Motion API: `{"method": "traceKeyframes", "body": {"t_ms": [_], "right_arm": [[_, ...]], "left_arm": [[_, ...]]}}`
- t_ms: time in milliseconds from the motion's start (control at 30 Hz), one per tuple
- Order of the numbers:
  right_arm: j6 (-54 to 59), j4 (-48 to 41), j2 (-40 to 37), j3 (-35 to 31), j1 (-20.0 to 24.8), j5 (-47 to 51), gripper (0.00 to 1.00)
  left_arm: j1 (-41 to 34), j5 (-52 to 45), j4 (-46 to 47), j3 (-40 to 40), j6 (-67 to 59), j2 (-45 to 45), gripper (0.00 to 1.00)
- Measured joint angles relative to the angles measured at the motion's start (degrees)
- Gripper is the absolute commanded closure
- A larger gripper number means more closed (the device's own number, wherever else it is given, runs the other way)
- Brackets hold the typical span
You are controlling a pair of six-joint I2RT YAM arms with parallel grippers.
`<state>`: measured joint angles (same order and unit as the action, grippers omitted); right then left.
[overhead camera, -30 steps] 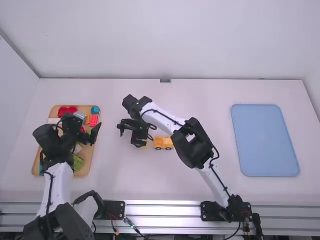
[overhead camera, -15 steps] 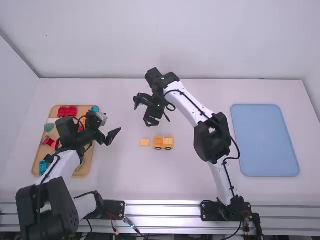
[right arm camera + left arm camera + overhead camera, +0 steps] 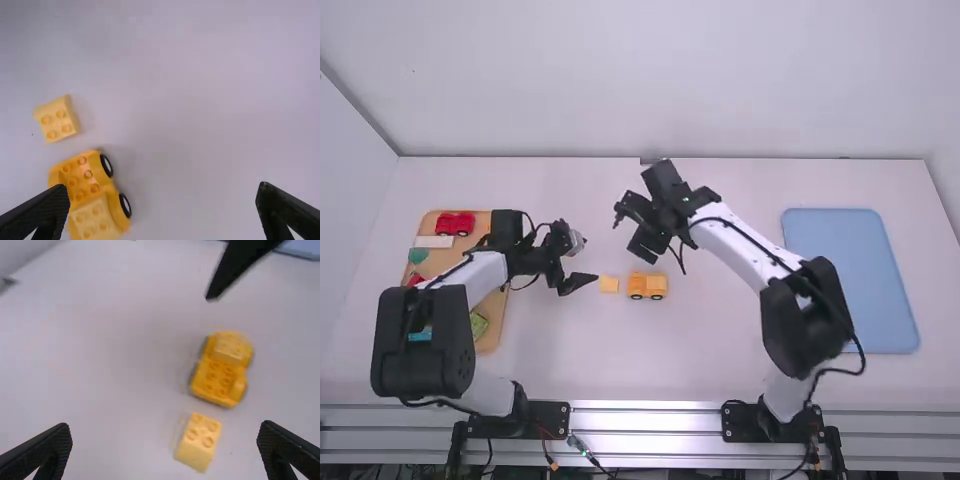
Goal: Assemble lego blocks to make yellow taxi
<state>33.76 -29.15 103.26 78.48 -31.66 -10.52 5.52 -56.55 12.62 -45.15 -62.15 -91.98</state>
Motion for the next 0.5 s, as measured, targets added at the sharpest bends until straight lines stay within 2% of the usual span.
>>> {"method": "traceKeyframes", "body": {"t_ms": [67,133,200,367,500], "right_arm": [[-0.11,3.98,-3.61,-4.66,1.25,-1.14,0.01],[1.01,10.12,-8.28,-12.15,4.63,-5.07,0.01],[2.73,12.33,-9.77,-16.02,7.21,-8.72,0.01],[13.51,16.44,-10.01,-26.77,17.09,-26.56,0.01],[21.51,19.32,-10.01,-32.00,21.51,-37.20,0.01]], "left_arm": [[-0.83,-0.35,3.41,-0.85,-4.92,-0.81,0.01],[-2.14,-0.66,6.27,-1.20,-12.24,-1.68,0.01],[-2.73,-0.76,6.36,-1.20,-14.75,-2.14,0.01],[-3.87,-1.38,0.87,-1.22,-19.37,-6.88,0.01],[-3.87,-2.21,-2.12,-1.49,-20.22,-11.76,0.01]]}}
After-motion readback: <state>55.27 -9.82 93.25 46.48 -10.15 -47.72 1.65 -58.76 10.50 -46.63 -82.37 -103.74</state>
